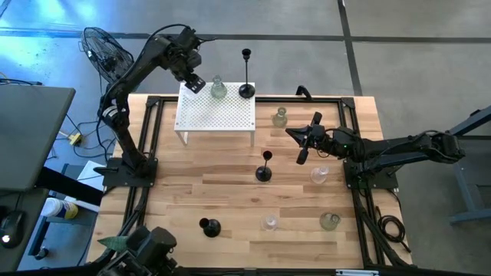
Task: Pick & Place candle stick holders
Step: Put the top left transparent candle holder on the shelf
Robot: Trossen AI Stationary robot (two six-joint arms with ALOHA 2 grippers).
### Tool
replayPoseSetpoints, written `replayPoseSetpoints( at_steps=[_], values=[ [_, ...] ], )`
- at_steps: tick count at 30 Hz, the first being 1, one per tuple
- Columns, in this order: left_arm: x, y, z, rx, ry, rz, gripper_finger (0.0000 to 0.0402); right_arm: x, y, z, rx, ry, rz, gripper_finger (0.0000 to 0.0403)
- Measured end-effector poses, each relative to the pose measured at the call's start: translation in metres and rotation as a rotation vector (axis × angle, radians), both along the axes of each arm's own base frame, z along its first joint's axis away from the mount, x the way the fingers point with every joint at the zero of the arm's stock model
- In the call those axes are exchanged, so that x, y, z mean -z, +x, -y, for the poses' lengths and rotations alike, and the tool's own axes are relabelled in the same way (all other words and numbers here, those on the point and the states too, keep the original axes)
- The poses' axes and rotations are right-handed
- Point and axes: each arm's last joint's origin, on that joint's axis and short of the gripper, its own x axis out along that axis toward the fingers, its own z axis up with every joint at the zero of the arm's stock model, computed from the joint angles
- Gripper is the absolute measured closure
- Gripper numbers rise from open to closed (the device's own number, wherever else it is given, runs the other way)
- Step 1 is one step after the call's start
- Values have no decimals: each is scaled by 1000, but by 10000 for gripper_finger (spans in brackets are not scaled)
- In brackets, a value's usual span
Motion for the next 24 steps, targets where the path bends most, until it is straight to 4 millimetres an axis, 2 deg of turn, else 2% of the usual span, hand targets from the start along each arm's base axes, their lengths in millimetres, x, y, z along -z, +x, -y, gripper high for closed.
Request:
replayPoseSetpoints(
  at_steps=[24],
  values=[
    [-1, 1, -2, 0, 34, 2, 221, 0, 0, 0, 0, 0, 0, 401]
  ],
)
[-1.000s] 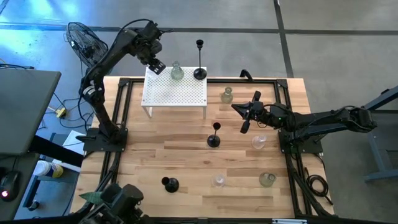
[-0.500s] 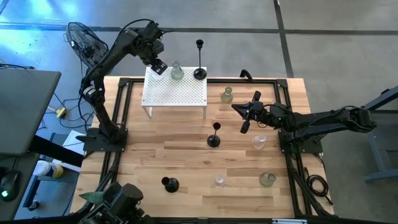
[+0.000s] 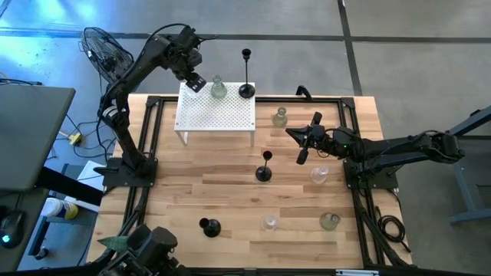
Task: Pick & Place candle stick holders
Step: Put the top left transparent candle holder on the shelf, then align the bottom transparent candle holder with the other transparent candle holder on the shelf
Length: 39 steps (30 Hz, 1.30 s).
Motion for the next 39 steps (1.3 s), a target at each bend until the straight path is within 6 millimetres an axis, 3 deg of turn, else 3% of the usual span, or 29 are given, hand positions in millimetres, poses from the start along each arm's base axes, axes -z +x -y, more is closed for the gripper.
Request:
replayPoseSetpoints(
  at_steps=[7, 13, 20, 25, 31, 35, 39],
  values=[
    [0, 0, 0, 0, 0, -7, 182, 0, 0, 0, 0, 0, 0, 401],
    [-3, -2, 1, 10, 22, -33, 173, 0, 0, 0, 0, 0, 0, 402],
    [-50, -13, 16, 1, 121, 4, 176, 0, 0, 0, 0, 0, -1, 402],
    [-88, -17, 55, 66, 233, 91, 226, 0, 0, 0, 0, -1, -1, 402],
    [-114, -11, 131, 264, 349, 261, 330, 0, 0, 0, 0, -1, -4, 402],
    [-111, -2, 184, 420, 433, 444, 391, 2, 1, -5, -23, 3, -33, 402],
    [-84, 2, 224, 517, 518, 556, 389, -2, 5, -15, -38, 33, -148, 402]
  ],
)
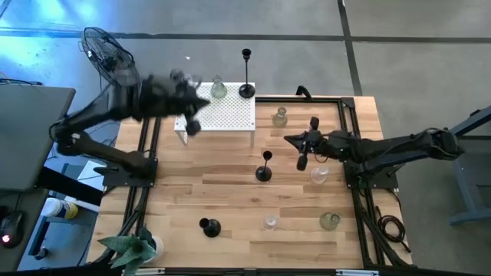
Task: Pick & Place candle stick holders
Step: Align the bottom transparent candle holder with the other transparent candle holder on the shelf
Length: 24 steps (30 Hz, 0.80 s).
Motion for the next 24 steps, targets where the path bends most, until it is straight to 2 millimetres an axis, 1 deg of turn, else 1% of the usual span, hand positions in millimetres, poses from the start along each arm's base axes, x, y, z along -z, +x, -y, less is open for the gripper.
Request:
replayPoseSetpoints(
  at_steps=[3, 5, 7, 10, 14, 16, 18, 21, 24],
  values=[
    [33, 1, 21, 69, 22, 70, 386, -6, 1, -9, 37, 21, -97, 403],
    [59, 2, 33, 125, 26, 102, 386, -9, 1, -18, 24, 44, -138, 403],
    [86, 3, 43, 174, 35, 128, 386, -7, -1, -27, -5, 67, -173, 403],
    [125, 2, 53, 229, 48, 185, 386, 1, -4, -38, -45, 116, -191, 403],
    [166, -6, 59, 271, 47, 275, 386, 24, -12, -49, -48, 184, -228, 403],
    [179, -10, 59, 309, 35, 334, 386, 31, -15, -53, -28, 212, -234, 403],
    [190, -14, 60, 346, 23, 387, 386, 33, -18, -57, -15, 242, -233, 403],
    [205, -17, 60, 379, 19, 451, 386, 33, -20, -65, -31, 247, -229, 403],
    [215, -20, 61, 410, 17, 493, 386, 31, -23, -72, -49, 271, -250, 403]
  ],
)
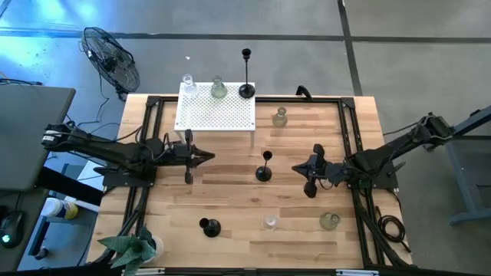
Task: Pick & Place candle stick holders
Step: Align the bottom transparent candle holder with the other transparent candle holder on the shelf
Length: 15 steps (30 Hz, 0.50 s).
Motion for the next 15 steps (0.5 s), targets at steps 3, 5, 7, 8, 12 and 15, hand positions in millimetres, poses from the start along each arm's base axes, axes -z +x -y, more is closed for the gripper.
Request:
replayPoseSetpoints(
  at_steps=[3, 5, 7, 8, 12, 15],
  values=[
    [8, -2, 1, 37, 1, 3, 386, -3, -4, -6, 25, 32, -29, 403],
    [10, -2, 1, 49, 2, -9, 386, -5, -5, -10, 32, 56, -35, 403],
    [10, -2, 1, 50, 3, -10, 386, -5, -6, -17, 20, 72, -33, 403],
    [10, -2, 1, 50, 2, -11, 386, -4, -6, -21, 12, 71, -38, 403],
    [11, -2, 1, 50, -1, -19, 386, 1, -4, -39, -26, 77, -69, 402],
    [12, -2, 1, 51, 0, -26, 386, 3, 2, -56, -40, 87, -89, 391]
  ],
)
